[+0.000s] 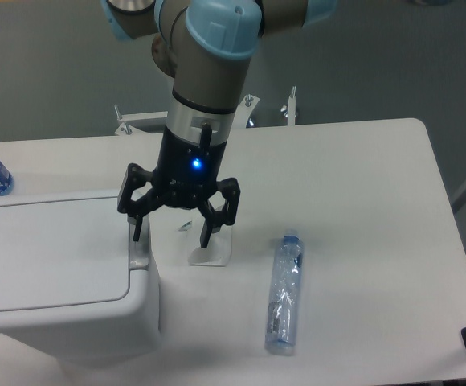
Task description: Open the trash can
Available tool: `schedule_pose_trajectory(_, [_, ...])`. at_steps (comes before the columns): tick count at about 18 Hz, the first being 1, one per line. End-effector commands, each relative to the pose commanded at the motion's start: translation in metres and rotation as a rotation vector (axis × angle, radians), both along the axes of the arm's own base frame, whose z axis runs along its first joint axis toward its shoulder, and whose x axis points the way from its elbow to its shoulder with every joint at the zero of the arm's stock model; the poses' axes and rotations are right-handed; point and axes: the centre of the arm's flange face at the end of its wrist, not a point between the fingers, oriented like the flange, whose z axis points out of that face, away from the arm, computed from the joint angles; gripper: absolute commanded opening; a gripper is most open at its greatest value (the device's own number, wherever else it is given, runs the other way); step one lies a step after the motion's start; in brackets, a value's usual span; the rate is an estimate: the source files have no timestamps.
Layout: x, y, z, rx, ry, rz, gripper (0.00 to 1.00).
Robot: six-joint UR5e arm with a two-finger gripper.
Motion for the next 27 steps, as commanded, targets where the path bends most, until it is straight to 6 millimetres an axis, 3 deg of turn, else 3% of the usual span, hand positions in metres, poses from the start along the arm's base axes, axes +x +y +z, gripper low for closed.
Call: schedule_pose_trajectory(27, [-0.008, 0.008, -0.016, 0.000, 0.006, 0.002, 1.00])
